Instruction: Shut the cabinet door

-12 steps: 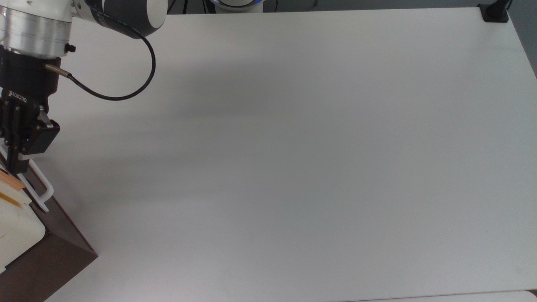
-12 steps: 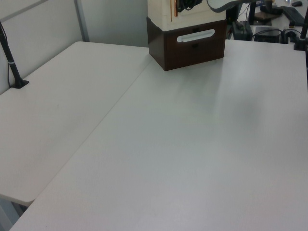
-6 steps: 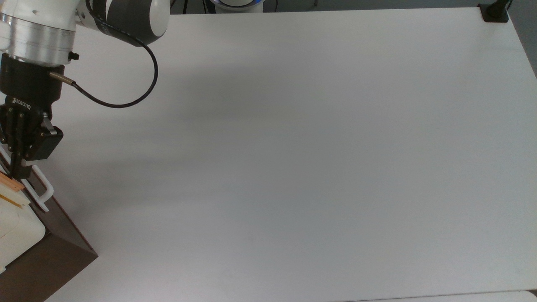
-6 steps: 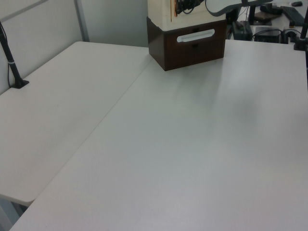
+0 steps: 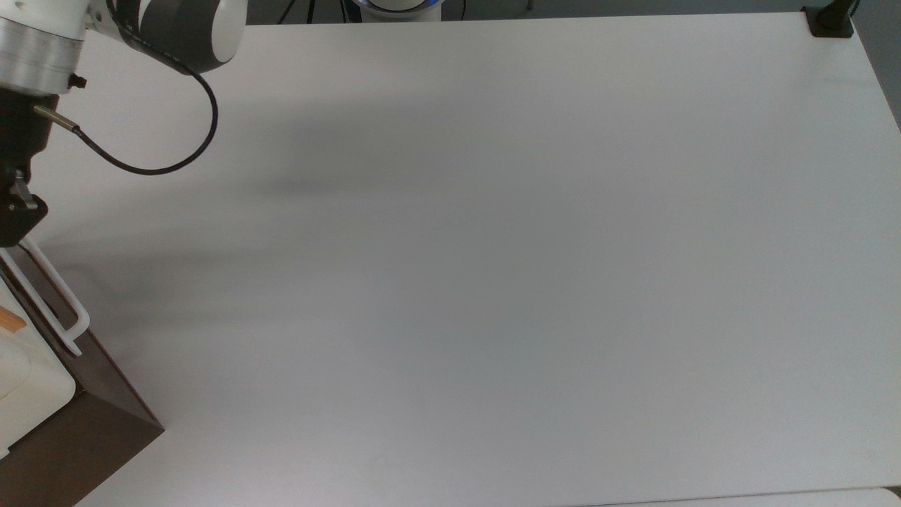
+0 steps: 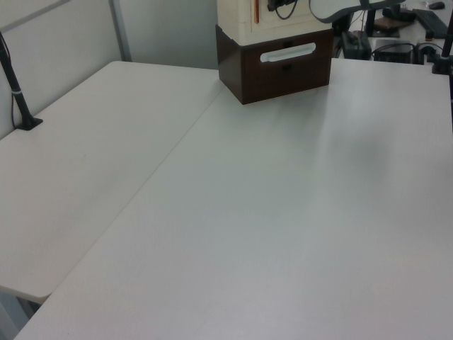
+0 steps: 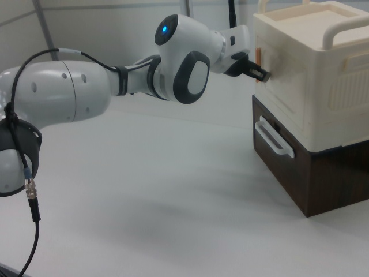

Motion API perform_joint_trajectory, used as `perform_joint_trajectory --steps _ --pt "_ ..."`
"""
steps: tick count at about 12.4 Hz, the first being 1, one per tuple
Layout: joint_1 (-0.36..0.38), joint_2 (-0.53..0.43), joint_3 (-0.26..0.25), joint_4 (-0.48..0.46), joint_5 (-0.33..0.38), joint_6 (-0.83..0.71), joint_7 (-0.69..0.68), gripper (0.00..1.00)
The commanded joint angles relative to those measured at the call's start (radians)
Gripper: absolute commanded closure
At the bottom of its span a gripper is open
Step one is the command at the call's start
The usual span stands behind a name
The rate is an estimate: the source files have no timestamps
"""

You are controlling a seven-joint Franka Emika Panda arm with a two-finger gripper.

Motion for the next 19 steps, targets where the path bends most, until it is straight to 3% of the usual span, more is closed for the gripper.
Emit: perform_joint_trajectory --steps 1,5,7,10,12,15,19 --pt "-0.043 -0.002 -0.006 0.002 -0.104 0.027 -0.002 0.9" --pt "-0.04 -0.009 0.003 -0.011 -0.112 0.025 -0.003 0.9" --pt "-0.005 -0.013 0.009 -0.023 -0.101 0.022 -0.002 0.9" --pt "0.041 -0.077 0.011 -0.098 -0.02 -0.016 0.006 0.9" --pt "0.053 -0.098 0.011 -0.097 0.026 -0.109 0.003 0.89" --pt "0.101 -0.1 0.017 -0.095 0.021 -0.22 -0.002 0.8" --pt "0.162 -0.161 0.019 -0.092 0.027 -0.549 -0.014 0.69"
